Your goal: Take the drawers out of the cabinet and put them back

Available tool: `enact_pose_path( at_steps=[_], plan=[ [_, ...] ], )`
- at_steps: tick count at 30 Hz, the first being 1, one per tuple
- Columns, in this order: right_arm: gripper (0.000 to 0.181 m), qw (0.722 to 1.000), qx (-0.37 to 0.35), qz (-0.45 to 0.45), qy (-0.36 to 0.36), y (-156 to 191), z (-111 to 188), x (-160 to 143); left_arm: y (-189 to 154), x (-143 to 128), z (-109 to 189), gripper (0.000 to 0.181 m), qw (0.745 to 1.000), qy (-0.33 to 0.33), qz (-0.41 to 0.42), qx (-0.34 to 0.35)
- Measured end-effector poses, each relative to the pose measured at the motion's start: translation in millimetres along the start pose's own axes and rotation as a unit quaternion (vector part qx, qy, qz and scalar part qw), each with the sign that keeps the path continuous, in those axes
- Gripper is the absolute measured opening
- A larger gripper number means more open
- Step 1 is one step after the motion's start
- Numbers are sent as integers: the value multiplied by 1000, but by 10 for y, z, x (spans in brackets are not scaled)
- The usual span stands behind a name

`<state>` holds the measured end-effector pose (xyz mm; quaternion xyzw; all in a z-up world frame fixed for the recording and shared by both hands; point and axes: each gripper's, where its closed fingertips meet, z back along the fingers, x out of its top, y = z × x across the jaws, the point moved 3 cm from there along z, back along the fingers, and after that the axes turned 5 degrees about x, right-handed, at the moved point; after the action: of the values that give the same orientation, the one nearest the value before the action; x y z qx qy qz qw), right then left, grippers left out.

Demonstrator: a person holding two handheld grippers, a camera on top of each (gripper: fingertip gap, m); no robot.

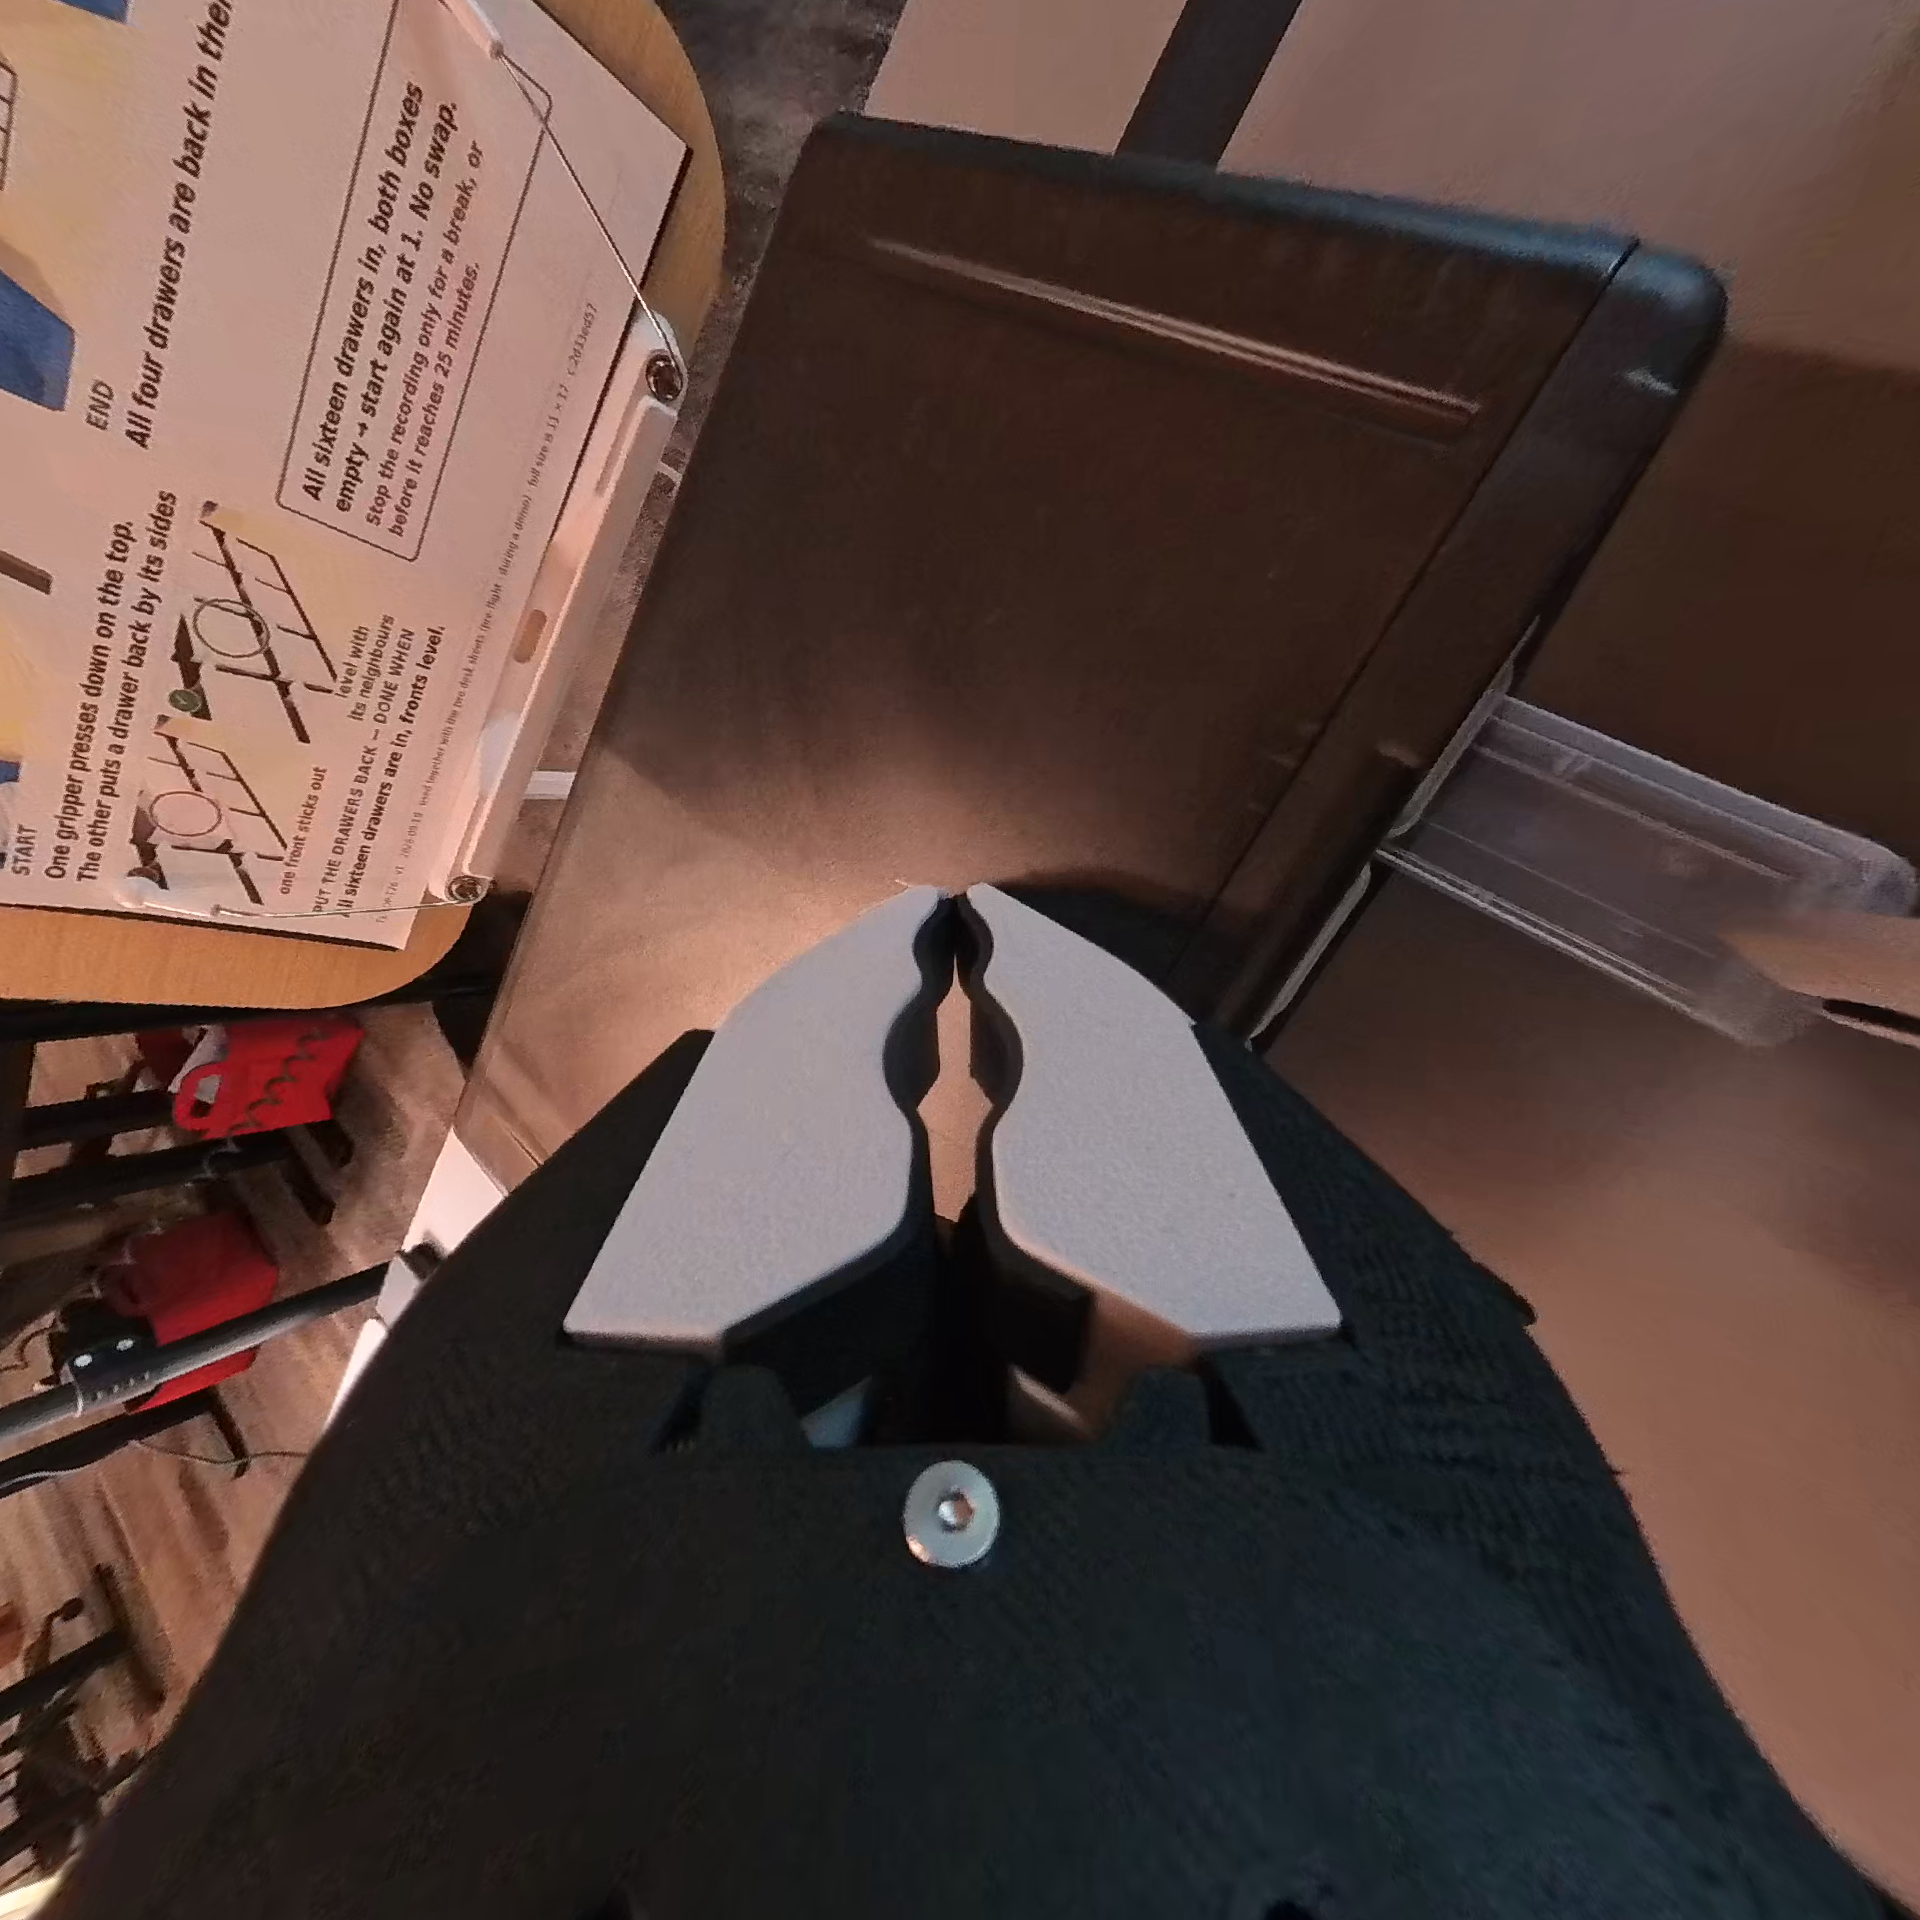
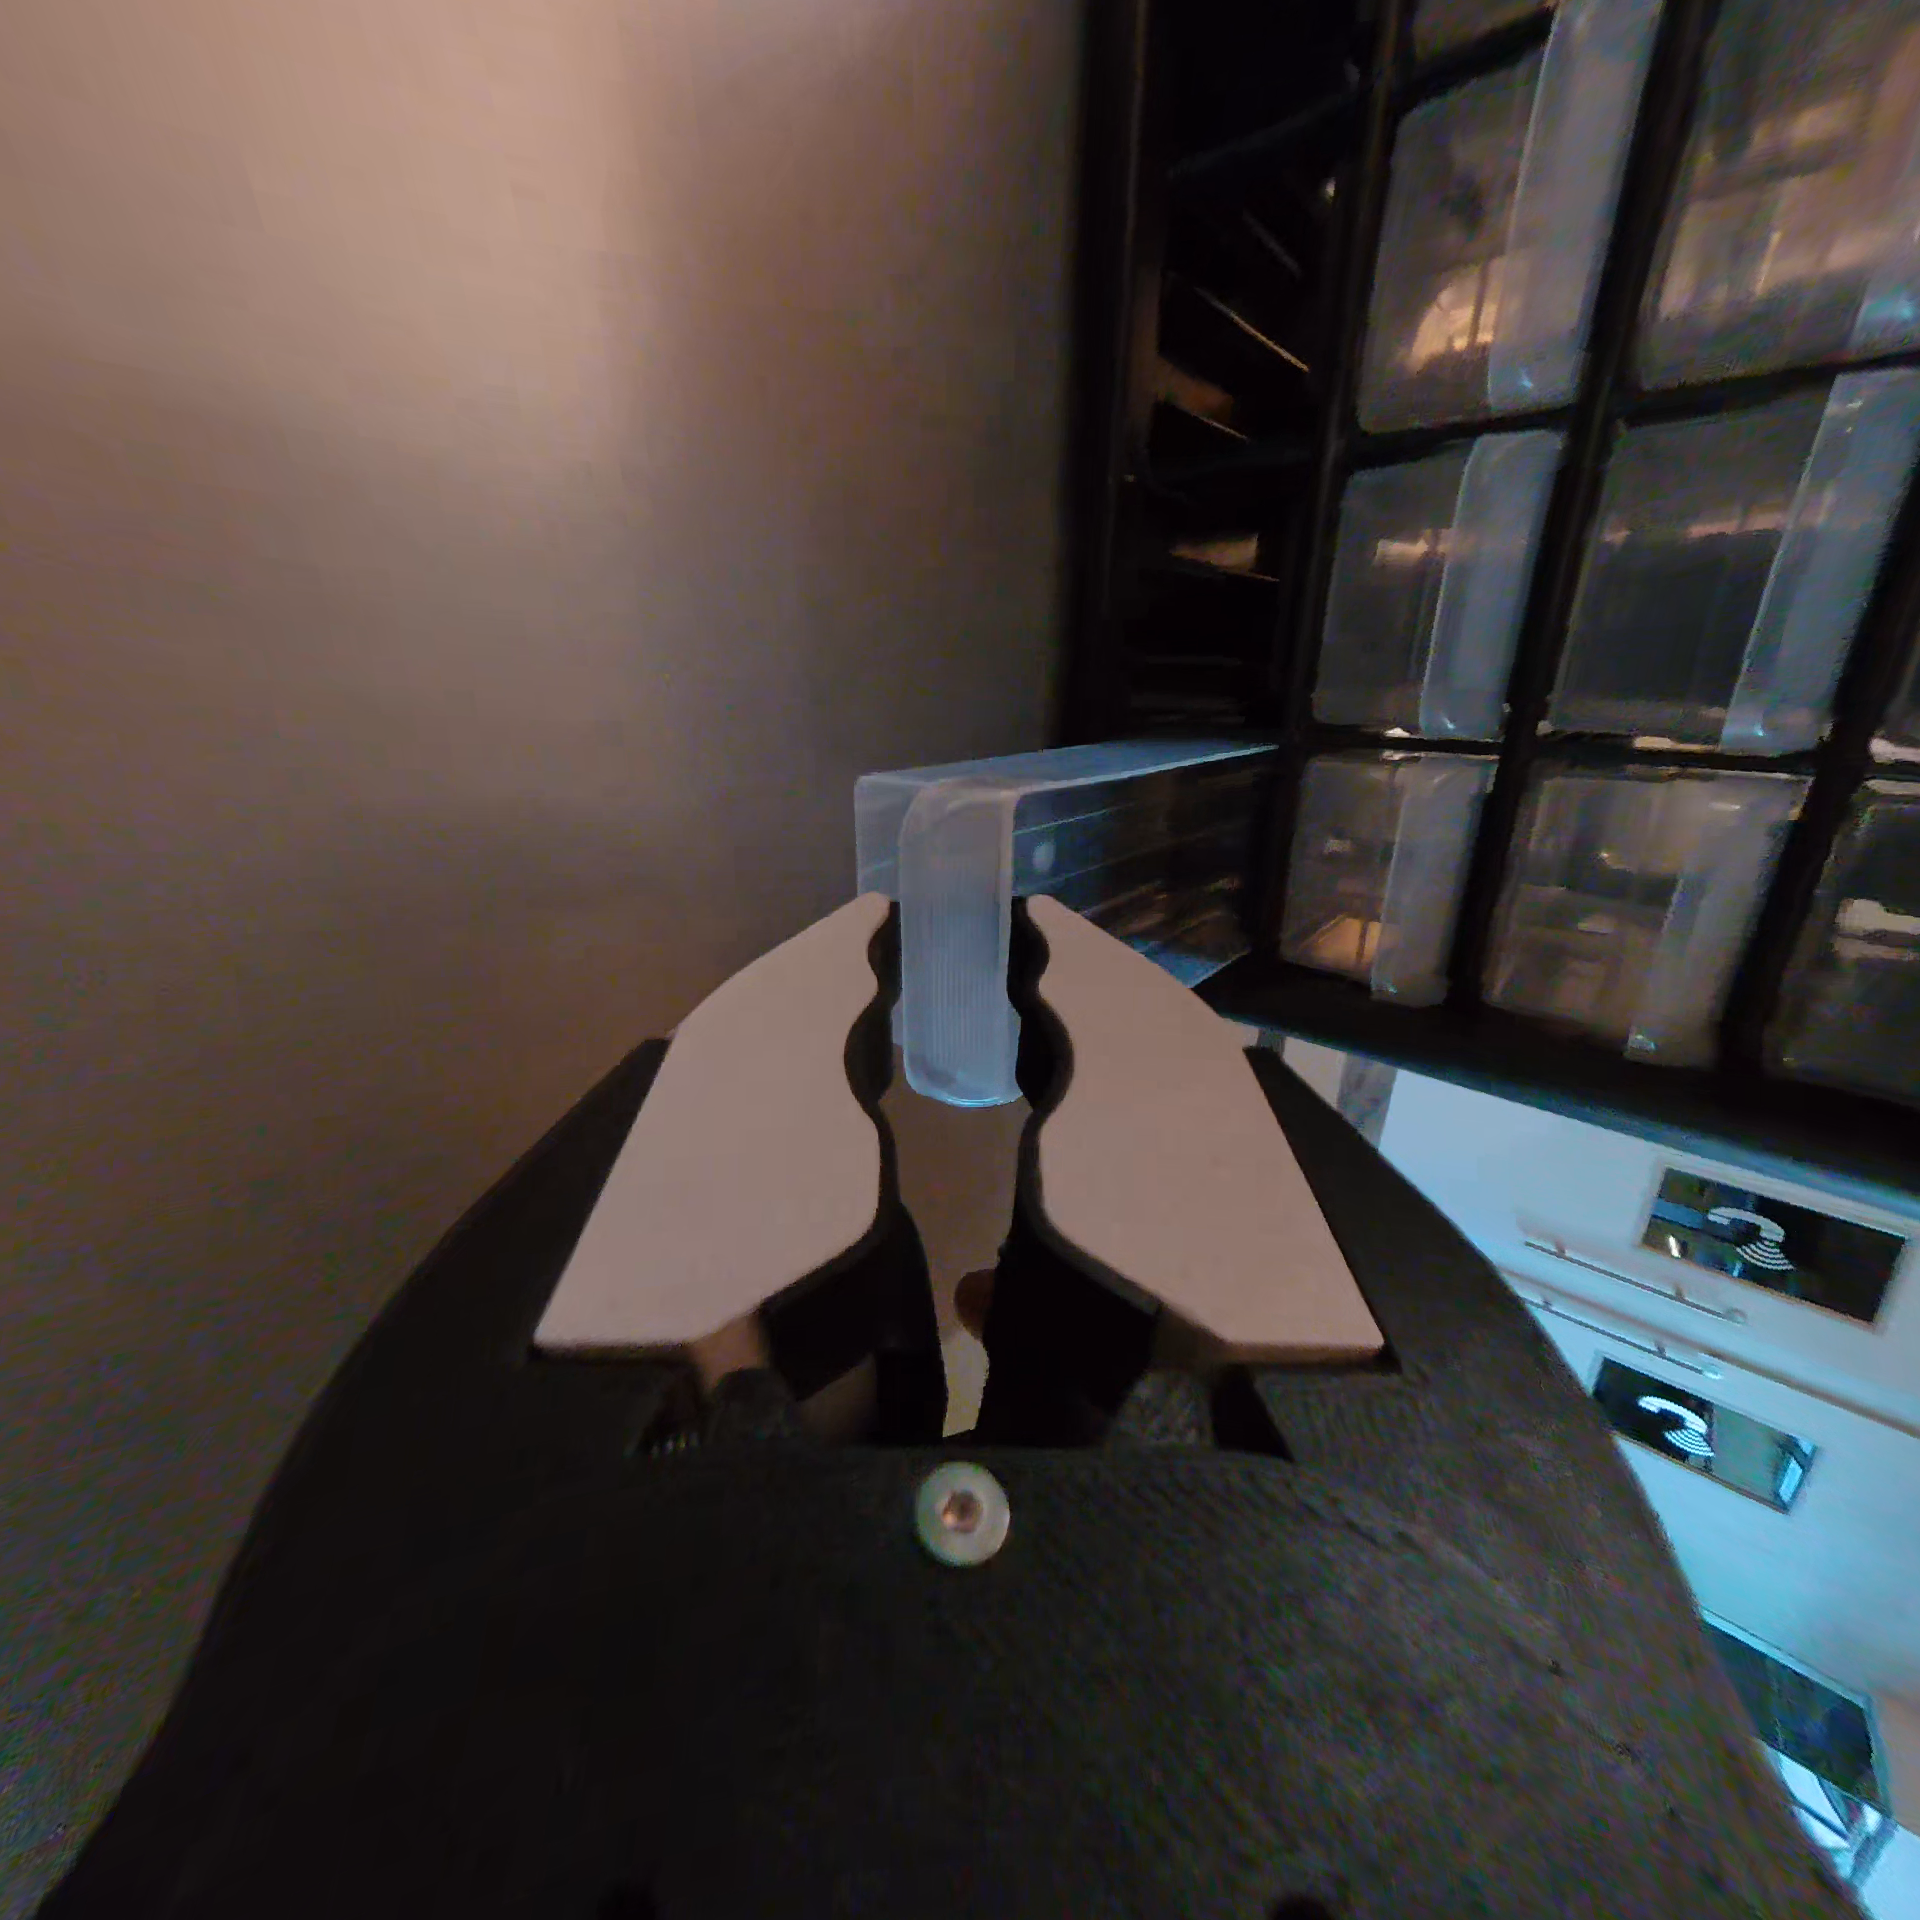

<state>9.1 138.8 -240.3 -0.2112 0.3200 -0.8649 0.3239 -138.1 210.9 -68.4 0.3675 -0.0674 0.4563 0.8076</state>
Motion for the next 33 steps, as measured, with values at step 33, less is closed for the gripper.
enact_pose_path(
  at_steps=[33],
  plan=[
    [19, 954, -249, 49, -162, -72, 1373, 126, -12, -9, 2, 0, 999, -37, -8, 32]
  ],
)
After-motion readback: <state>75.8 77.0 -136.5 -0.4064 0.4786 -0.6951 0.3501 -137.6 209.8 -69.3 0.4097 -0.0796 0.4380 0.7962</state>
